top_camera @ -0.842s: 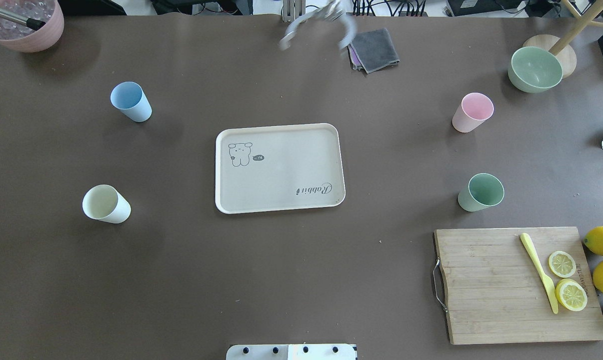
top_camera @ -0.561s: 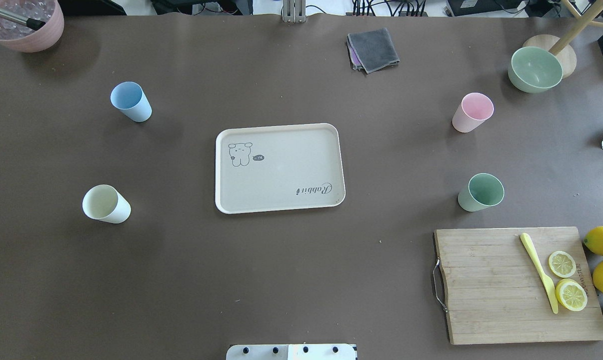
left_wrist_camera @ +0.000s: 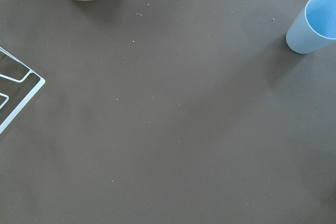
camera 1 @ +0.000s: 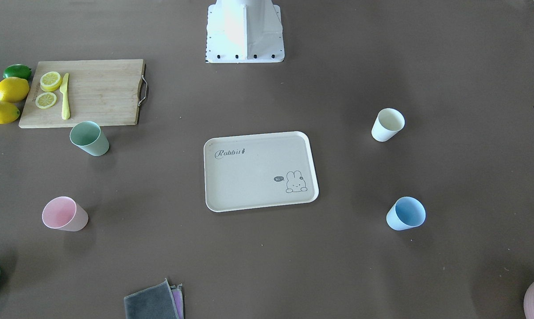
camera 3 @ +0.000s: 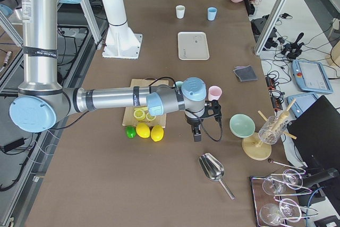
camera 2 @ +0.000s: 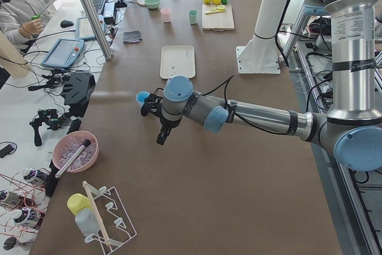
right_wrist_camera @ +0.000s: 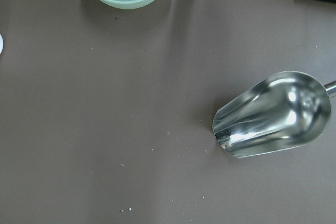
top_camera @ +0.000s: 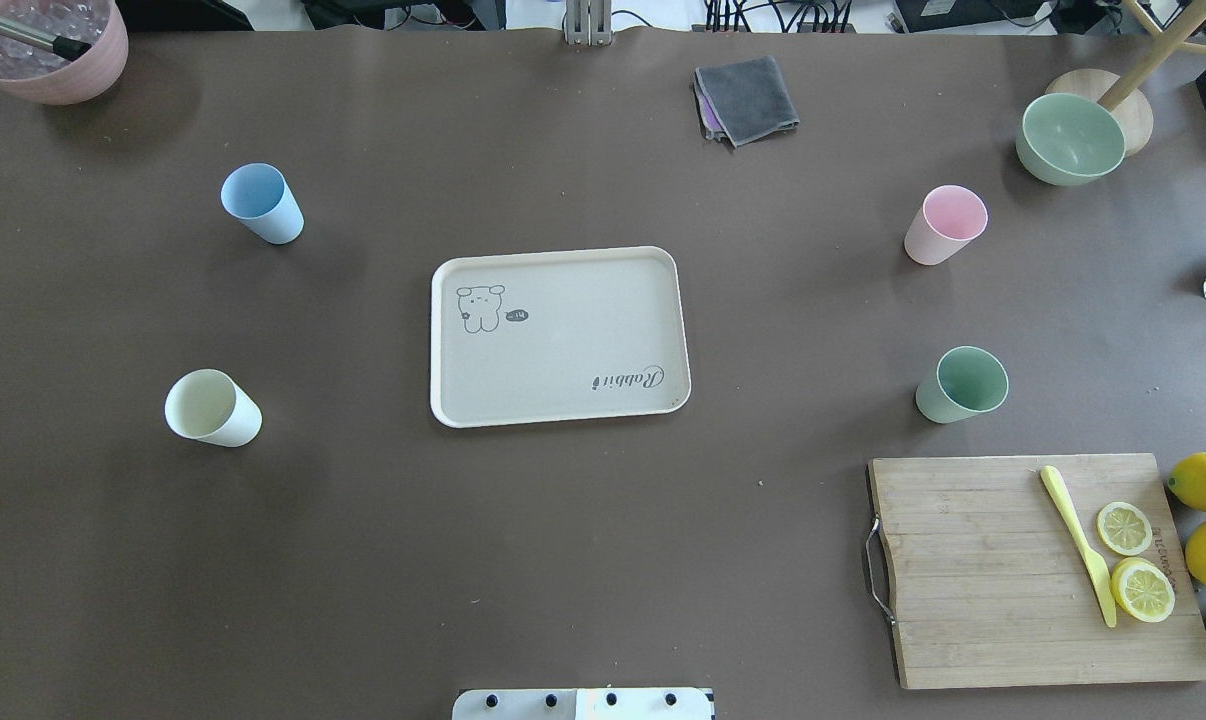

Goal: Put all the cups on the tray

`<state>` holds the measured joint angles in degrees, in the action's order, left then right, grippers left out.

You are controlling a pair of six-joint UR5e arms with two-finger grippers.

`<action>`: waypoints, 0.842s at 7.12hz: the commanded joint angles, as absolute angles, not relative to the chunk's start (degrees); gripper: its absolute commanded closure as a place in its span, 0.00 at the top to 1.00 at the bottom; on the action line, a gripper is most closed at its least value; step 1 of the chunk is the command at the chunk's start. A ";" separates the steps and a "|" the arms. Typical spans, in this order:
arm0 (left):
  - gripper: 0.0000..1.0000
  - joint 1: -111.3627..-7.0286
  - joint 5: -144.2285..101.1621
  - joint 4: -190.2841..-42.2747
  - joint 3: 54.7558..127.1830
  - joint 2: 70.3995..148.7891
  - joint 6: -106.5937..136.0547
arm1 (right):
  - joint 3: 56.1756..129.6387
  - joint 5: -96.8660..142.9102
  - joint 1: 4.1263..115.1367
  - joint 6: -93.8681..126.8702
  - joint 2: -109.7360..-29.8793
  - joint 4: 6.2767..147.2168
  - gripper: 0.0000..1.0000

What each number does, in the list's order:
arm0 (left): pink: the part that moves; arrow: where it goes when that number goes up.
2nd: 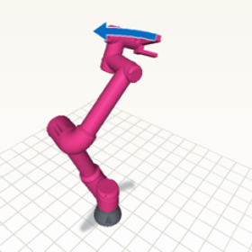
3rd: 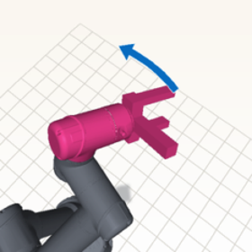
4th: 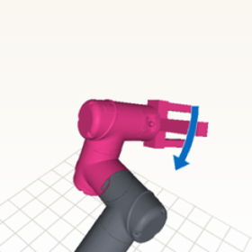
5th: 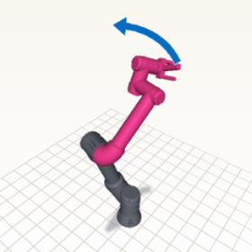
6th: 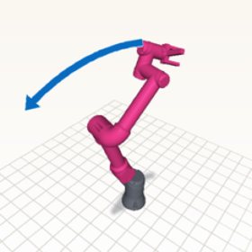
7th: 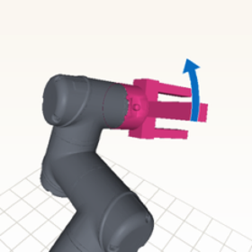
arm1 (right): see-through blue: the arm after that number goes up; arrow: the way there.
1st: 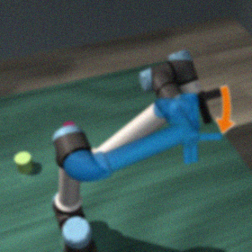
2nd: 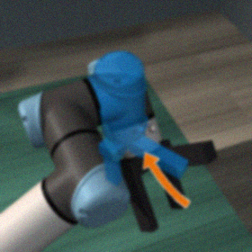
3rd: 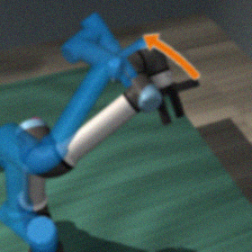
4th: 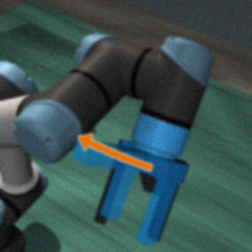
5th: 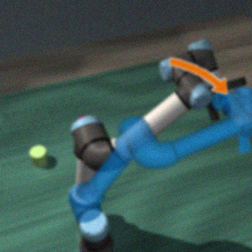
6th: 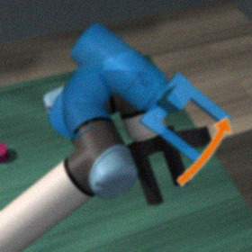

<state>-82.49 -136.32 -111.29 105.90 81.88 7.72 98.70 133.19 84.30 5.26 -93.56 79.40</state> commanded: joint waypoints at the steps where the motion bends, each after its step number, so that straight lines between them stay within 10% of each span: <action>1: 0.97 -82.09 -139.64 -113.99 105.91 80.51 7.82 | 98.52 133.50 82.37 5.45 -93.78 77.17 1.00; 6: 0.97 -80.16 -139.48 -116.02 103.03 80.86 7.21 | 99.40 135.35 77.44 6.68 -93.43 73.74 1.00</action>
